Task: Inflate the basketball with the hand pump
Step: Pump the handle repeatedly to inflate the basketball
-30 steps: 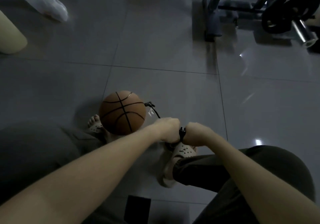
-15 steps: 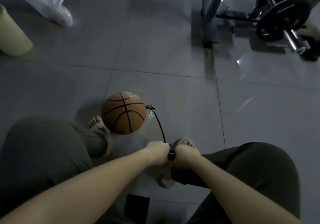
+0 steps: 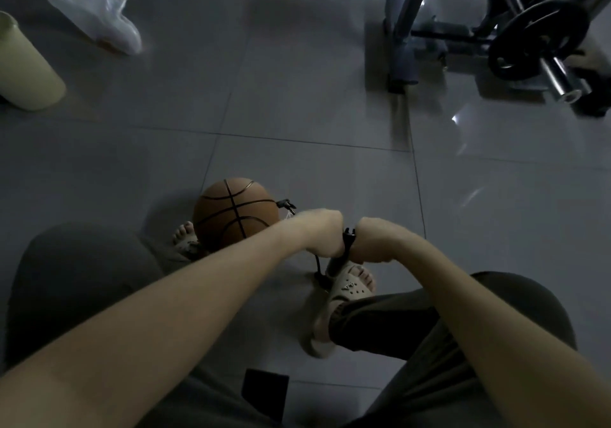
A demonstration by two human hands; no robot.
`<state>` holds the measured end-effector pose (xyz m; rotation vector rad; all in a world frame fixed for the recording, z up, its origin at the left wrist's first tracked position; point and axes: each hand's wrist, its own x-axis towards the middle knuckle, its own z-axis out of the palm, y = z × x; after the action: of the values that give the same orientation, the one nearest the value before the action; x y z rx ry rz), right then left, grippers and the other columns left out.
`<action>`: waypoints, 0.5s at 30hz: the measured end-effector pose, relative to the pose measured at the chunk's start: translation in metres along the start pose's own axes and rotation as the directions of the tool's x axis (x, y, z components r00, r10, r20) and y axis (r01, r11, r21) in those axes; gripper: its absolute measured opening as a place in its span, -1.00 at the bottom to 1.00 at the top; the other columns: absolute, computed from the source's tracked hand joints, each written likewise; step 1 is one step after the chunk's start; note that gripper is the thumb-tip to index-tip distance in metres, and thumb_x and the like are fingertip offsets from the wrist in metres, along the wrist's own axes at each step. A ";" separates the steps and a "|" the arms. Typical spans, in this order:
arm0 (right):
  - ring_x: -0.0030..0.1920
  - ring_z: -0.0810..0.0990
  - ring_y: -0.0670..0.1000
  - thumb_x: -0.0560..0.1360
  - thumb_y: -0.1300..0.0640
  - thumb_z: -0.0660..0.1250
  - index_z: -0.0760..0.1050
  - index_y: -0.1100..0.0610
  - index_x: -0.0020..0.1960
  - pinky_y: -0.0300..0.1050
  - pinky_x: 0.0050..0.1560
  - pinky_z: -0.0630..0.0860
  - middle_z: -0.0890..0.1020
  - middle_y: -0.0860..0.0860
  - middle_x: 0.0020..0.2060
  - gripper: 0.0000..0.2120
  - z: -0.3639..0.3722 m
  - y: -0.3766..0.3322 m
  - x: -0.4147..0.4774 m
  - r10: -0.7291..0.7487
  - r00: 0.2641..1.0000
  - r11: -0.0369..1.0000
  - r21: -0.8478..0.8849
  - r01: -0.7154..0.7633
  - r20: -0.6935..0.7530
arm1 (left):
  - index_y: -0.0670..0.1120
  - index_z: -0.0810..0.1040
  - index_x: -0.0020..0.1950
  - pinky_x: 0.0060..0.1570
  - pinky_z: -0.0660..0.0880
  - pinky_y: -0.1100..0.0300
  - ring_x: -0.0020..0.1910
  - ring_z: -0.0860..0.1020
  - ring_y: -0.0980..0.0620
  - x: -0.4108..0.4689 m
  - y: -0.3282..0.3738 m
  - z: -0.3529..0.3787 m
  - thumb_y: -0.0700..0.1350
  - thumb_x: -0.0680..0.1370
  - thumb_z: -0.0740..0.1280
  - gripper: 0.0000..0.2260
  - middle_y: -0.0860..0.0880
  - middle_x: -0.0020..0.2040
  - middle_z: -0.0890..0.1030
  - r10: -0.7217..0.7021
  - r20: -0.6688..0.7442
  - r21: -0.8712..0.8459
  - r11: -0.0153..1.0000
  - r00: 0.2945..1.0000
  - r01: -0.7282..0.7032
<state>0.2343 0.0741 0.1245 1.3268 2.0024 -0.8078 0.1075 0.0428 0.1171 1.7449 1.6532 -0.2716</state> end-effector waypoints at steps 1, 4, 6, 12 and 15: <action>-0.35 0.51 0.02 0.50 0.00 0.38 0.52 0.15 -0.22 -0.06 -0.25 0.53 0.54 0.03 -0.36 -0.76 0.009 0.004 0.012 -0.003 1.000 1.000 -0.002 0.003 -0.002 | -0.13 0.52 -0.19 -0.41 0.40 0.13 -0.36 0.54 -0.05 0.009 -0.003 0.012 -0.09 0.50 0.37 -0.87 -0.07 -0.28 0.59 -0.002 -0.003 0.006 1.000 1.000 0.002; -0.33 0.51 0.03 0.52 0.01 0.28 0.40 0.11 -0.28 -0.06 -0.23 0.50 0.51 0.01 -0.36 -0.74 0.032 0.017 0.037 0.001 1.000 1.000 0.007 -0.001 -0.014 | -0.10 0.45 -0.18 -0.33 0.38 0.12 -0.31 0.51 -0.04 0.028 -0.009 0.037 -0.11 0.52 0.33 -0.88 -0.05 -0.24 0.53 0.001 -0.024 0.029 1.000 1.000 0.000; -0.29 0.55 0.07 0.49 -0.01 0.26 0.38 0.10 -0.28 -0.08 -0.24 0.51 0.51 0.01 -0.35 -0.75 0.045 0.023 0.052 0.012 1.000 1.000 0.007 -0.011 -0.018 | -0.09 0.45 -0.12 -0.24 0.37 0.10 -0.25 0.50 -0.08 0.039 -0.013 0.051 -0.07 0.55 0.32 -0.88 -0.05 -0.18 0.52 0.003 -0.028 0.031 1.000 1.000 -0.002; -0.02 0.61 0.14 0.53 -0.05 0.24 0.46 0.10 0.01 -0.04 -0.05 0.53 0.60 0.07 -0.03 -0.78 0.072 0.024 0.069 -0.006 0.999 0.999 -0.049 0.004 -0.044 | -0.06 0.43 -0.10 -0.18 0.37 0.08 -0.15 0.52 -0.14 0.052 -0.025 0.088 -0.06 0.56 0.29 -0.90 -0.09 -0.09 0.58 -0.037 -0.027 0.029 0.999 0.999 0.037; 0.00 0.61 0.14 0.55 -0.06 0.25 0.46 0.11 0.01 -0.05 -0.06 0.51 0.62 0.07 0.00 -0.77 0.082 0.021 0.065 0.011 0.999 0.999 -0.050 -0.014 -0.043 | -0.07 0.45 -0.07 -0.17 0.38 0.08 -0.08 0.59 -0.16 0.042 -0.024 0.093 -0.07 0.57 0.30 -0.91 -0.11 -0.06 0.60 -0.027 -0.016 0.029 0.999 1.000 0.028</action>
<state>0.2453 0.0559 0.0202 1.3368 2.0319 -0.7241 0.1207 0.0178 0.0161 1.7513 1.6928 -0.2977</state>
